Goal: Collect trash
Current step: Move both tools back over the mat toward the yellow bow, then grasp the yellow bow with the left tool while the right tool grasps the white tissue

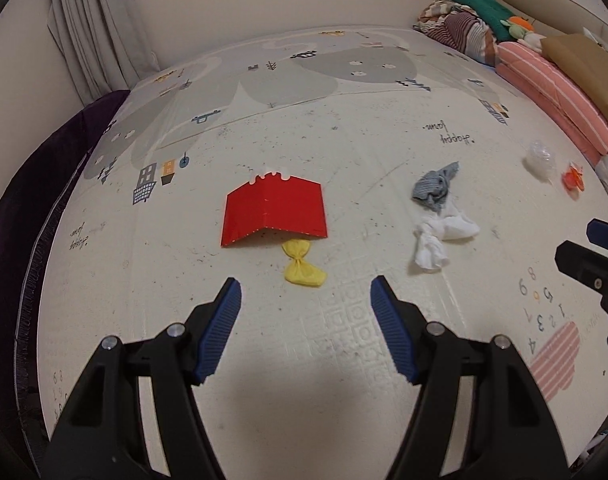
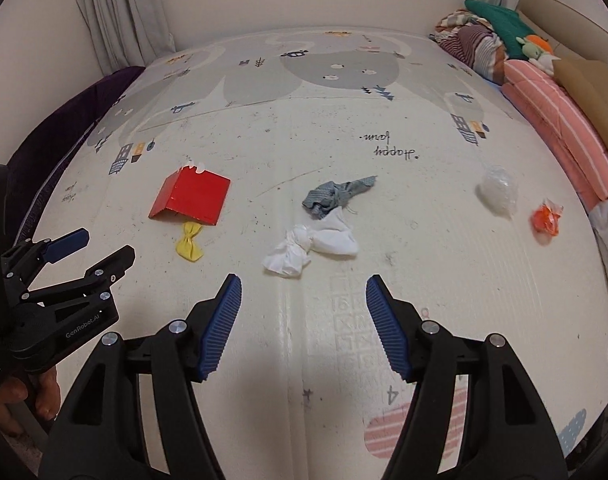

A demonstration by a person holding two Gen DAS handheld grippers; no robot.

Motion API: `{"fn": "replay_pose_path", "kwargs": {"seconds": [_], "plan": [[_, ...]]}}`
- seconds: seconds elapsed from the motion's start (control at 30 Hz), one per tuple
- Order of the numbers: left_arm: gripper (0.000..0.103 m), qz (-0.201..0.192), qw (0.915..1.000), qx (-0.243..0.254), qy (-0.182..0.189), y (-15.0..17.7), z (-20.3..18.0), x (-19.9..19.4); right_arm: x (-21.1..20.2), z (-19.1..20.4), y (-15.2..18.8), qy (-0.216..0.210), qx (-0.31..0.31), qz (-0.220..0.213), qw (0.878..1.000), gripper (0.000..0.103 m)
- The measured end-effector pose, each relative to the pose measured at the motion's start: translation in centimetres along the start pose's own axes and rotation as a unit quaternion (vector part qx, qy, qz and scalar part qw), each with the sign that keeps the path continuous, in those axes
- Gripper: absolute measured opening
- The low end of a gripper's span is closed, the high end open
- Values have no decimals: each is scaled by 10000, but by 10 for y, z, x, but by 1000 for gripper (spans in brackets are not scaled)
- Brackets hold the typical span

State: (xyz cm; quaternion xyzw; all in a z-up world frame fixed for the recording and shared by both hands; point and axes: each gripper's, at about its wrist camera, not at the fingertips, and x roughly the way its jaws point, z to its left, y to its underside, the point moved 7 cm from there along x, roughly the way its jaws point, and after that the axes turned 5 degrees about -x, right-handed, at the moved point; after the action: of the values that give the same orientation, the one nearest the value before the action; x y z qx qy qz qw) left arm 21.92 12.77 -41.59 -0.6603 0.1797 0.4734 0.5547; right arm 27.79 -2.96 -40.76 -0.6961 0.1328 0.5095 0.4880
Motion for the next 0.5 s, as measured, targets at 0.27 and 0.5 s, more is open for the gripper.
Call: {"fn": "replay_pose_path", "kwargs": {"seconds": [0.27,0.5], "plan": [[68,209,9996,-208,-3,-8,19,73,81,6,-30,95,-193,134,9997,63],[68,341,9992,-200,-16,-12,16,132,142,-3,-33,129,-205,313,9992,63]]}}
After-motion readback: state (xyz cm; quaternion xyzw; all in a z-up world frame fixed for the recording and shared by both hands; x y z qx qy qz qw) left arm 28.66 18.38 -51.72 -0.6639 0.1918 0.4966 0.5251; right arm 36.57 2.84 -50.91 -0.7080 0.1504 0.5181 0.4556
